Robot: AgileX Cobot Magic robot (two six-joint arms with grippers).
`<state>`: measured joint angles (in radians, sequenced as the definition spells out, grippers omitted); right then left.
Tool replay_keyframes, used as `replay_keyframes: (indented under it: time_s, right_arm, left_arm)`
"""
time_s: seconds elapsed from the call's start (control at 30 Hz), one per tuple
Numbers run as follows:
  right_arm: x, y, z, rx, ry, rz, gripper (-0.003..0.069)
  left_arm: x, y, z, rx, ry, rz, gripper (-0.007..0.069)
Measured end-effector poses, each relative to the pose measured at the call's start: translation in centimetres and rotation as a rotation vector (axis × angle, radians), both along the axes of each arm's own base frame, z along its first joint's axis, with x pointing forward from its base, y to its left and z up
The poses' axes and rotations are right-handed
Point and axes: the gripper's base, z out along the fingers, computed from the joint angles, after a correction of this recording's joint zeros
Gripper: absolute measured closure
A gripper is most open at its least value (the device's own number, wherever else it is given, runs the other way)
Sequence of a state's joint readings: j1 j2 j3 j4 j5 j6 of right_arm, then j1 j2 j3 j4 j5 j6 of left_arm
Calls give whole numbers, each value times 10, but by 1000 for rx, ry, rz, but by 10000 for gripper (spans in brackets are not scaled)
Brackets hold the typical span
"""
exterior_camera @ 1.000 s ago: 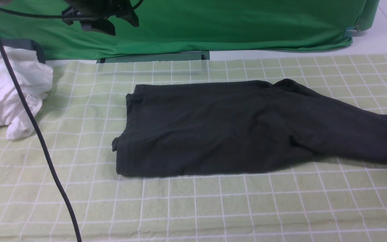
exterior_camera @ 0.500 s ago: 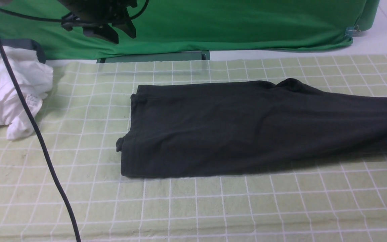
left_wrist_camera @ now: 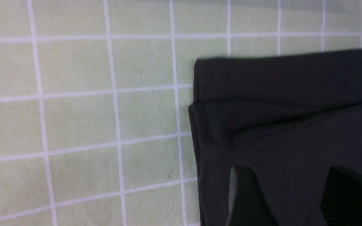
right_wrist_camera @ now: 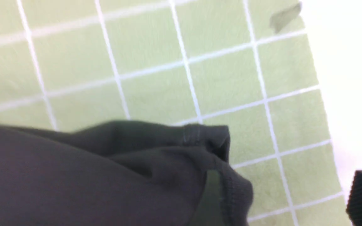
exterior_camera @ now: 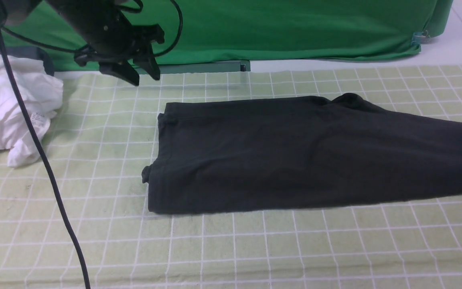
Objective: Fold a long-sleeved shirt over a green coffee tablecloth.
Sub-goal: 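Pull the folded dark garment lengthwise by its ends to straighten it flat on the table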
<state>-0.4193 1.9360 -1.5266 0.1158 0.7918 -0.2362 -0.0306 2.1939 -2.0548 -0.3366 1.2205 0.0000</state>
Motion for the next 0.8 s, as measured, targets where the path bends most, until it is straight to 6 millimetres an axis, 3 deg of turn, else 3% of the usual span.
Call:
replay_keyframes:
  time_s: [0.1,0.23,0.33,0.57,0.73,0.8]
  right_arm:
    - [2,5,14,31,17,-11,127]
    - [10,33,39,70,54,47,132]
    - [18,56,44,74,58,102,134]
    - [30,102,46,65,32,215,134]
    - [36,120,47,56,3,258,134]
    - [37,125,47,54,-7,271,134]
  left_arm:
    - [-1,-4,-15,17,42,-12,286]
    - [4,-9,-46,46,107,-31,286]
    - [8,-13,-64,48,125,-39,287]
    - [14,-17,-82,41,120,-30,299]
    - [16,-18,-88,30,116,-23,413]
    - [16,-20,-87,8,112,-27,519]
